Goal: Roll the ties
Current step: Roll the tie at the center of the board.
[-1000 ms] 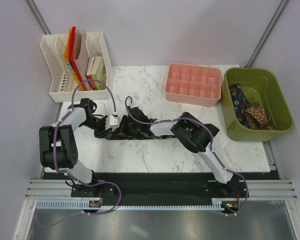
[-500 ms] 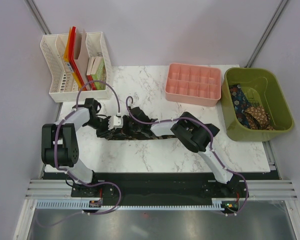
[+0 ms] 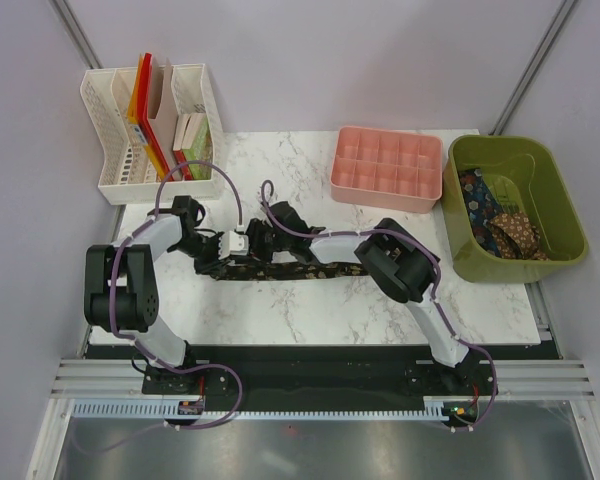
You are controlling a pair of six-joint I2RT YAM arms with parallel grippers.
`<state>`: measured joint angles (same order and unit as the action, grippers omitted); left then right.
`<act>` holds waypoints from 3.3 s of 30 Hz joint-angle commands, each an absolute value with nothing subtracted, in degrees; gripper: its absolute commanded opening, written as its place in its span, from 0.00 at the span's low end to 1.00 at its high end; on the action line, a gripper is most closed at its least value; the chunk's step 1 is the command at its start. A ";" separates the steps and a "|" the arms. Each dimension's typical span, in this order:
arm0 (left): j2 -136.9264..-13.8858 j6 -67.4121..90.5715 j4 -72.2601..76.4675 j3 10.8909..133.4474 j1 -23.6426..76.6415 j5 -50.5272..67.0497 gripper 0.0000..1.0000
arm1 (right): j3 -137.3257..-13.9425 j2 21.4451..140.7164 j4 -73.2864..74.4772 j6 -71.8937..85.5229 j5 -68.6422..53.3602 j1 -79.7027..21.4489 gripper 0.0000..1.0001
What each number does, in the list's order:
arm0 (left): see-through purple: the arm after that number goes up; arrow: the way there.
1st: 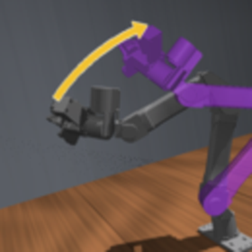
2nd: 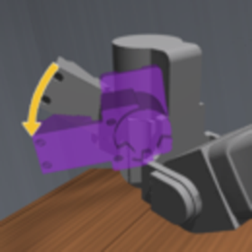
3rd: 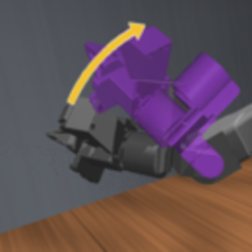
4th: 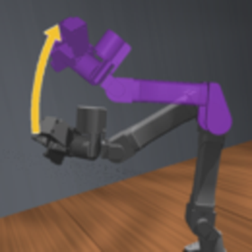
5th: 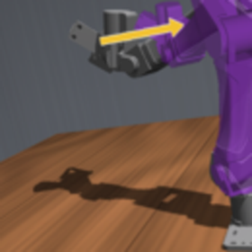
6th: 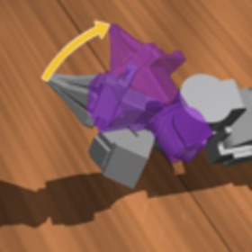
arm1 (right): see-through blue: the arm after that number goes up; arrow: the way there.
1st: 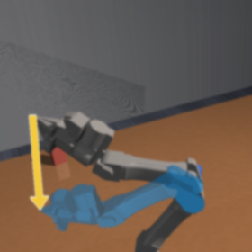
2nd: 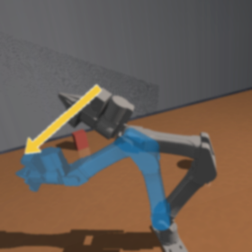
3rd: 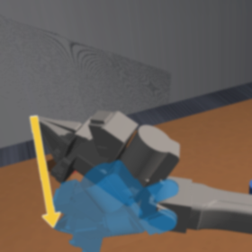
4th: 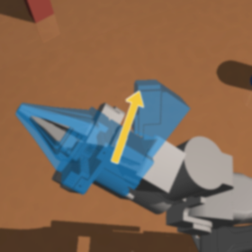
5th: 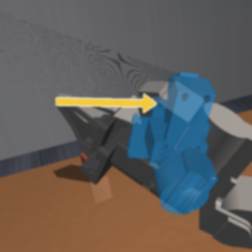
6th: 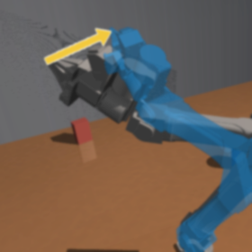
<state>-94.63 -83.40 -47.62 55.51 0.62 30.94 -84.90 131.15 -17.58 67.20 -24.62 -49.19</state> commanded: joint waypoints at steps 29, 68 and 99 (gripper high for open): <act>-96.86 -82.18 -48.08 54.31 1.49 28.83 0.37 | -85.43 136.06 -24.17 70.22 -20.83 -52.38 0.06; -91.85 -80.07 -43.33 55.20 0.09 34.71 0.72 | -79.45 130.78 -13.45 60.03 -21.97 -49.31 0.00; -87.81 -81.56 -44.38 52.91 1.23 37.70 0.54 | -81.65 131.30 -9.84 55.11 -19.69 -50.18 0.00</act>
<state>-91.74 -80.31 -43.81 52.51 0.89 32.62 -81.80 128.55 -10.63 57.10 -21.76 -50.24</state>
